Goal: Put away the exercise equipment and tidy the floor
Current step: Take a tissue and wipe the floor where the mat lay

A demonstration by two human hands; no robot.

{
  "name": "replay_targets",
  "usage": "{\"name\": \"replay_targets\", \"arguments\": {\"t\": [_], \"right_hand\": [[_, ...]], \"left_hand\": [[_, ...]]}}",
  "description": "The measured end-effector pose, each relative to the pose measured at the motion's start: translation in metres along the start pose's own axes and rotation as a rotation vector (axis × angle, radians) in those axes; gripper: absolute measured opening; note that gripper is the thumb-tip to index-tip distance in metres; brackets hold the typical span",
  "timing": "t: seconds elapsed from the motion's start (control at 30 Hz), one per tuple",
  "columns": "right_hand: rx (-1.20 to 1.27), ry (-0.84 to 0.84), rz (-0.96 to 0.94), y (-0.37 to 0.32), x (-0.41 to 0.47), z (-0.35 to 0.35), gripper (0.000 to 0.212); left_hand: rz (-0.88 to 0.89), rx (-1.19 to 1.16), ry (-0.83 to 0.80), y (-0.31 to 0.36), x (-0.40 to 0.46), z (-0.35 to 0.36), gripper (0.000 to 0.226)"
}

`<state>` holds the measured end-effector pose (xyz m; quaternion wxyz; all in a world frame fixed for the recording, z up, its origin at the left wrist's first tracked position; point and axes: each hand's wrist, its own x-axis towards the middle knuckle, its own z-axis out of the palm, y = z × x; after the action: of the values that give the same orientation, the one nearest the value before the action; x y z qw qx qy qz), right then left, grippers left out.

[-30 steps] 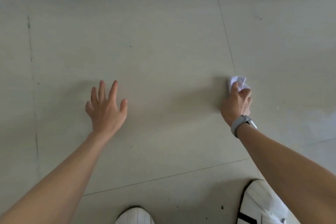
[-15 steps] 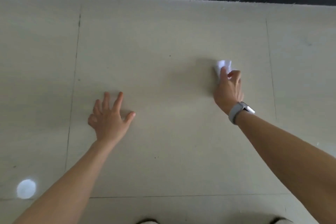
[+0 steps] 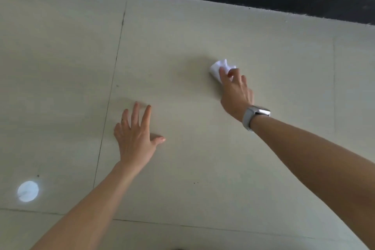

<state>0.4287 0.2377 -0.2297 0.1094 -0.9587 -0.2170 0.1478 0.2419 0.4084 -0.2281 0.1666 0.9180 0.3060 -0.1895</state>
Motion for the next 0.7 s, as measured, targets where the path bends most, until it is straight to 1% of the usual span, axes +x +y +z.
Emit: {"name": "replay_targets", "arguments": {"t": [0.03, 0.07, 0.1, 0.17, 0.23, 0.27, 0.3, 0.33, 0.37, 0.4, 0.43, 0.47, 0.5, 0.53, 0.57, 0.6, 0.63, 0.67, 0.7], "right_hand": [[0.008, -0.002, 0.084, -0.007, 0.013, -0.003, 0.076], [-0.005, 0.003, 0.081, -0.018, 0.016, -0.006, 0.077], [-0.031, -0.022, -0.011, -0.027, 0.007, -0.002, 0.078], [-0.039, -0.194, -0.328, -0.041, -0.045, 0.018, 0.077], [-0.114, -0.35, -0.728, -0.046, -0.122, 0.042, 0.071], [-0.149, -0.386, -0.877, -0.041, -0.148, 0.049, 0.067], [-0.179, -0.395, -0.965, -0.036, -0.158, 0.052, 0.063], [-0.189, -0.366, -0.995, -0.033, -0.153, 0.051, 0.059], [-0.195, -0.331, -0.956, -0.037, -0.136, 0.045, 0.058], [-0.165, -0.313, -0.842, -0.045, -0.112, 0.036, 0.06], [-0.108, -0.262, -0.67, -0.055, -0.084, 0.03, 0.064], [-0.056, -0.204, -0.471, -0.064, -0.054, 0.027, 0.067], [-0.03, -0.156, -0.292, -0.077, -0.029, 0.023, 0.07], [-0.031, -0.102, -0.191, -0.092, -0.016, 0.022, 0.071], [-0.04, -0.08, -0.154, -0.107, -0.013, 0.023, 0.072], [-0.042, -0.088, -0.199, -0.117, -0.022, 0.028, 0.072], [-0.053, -0.139, -0.336, -0.122, -0.044, 0.037, 0.07], [-0.07, -0.196, -0.548, -0.123, -0.075, 0.048, 0.065], [-0.106, -0.255, -0.758, -0.12, -0.112, 0.059, 0.06]], "left_hand": [[-0.019, -0.002, -0.013, -0.003, 0.0, 0.001, 0.094], [-0.012, 0.006, -0.016, -0.007, 0.0, 0.0, 0.096], [0.023, 0.02, -0.003, -0.012, 0.002, -0.002, 0.095], [0.125, 0.054, 0.033, -0.028, 0.007, -0.009, 0.088], [0.188, 0.082, -0.02, -0.043, 0.012, -0.018, 0.078], [0.206, 0.085, -0.046, -0.049, 0.014, -0.02, 0.076], [0.22, 0.084, -0.048, -0.051, 0.015, -0.022, 0.075], [0.227, 0.08, -0.034, -0.051, 0.015, -0.022, 0.075], [0.235, 0.075, -0.021, -0.052, 0.015, -0.021, 0.075], [0.255, 0.058, 0.005, -0.052, 0.014, -0.018, 0.075], [0.299, 0.008, 0.058, -0.055, 0.015, -0.014, 0.074], [0.323, -0.091, 0.129, -0.059, 0.015, -0.013, 0.069], [0.292, -0.226, 0.203, -0.064, 0.014, -0.015, 0.062], [0.224, -0.348, 0.276, -0.07, 0.012, -0.019, 0.055], [0.158, -0.404, 0.359, -0.077, 0.008, -0.022, 0.048], [0.108, -0.375, 0.422, -0.082, 0.004, -0.025, 0.045], [0.072, -0.298, 0.443, -0.087, -0.001, -0.027, 0.043], [0.052, -0.215, 0.418, -0.092, -0.007, -0.027, 0.042], [0.033, -0.149, 0.339, -0.098, -0.013, -0.023, 0.043]]}}
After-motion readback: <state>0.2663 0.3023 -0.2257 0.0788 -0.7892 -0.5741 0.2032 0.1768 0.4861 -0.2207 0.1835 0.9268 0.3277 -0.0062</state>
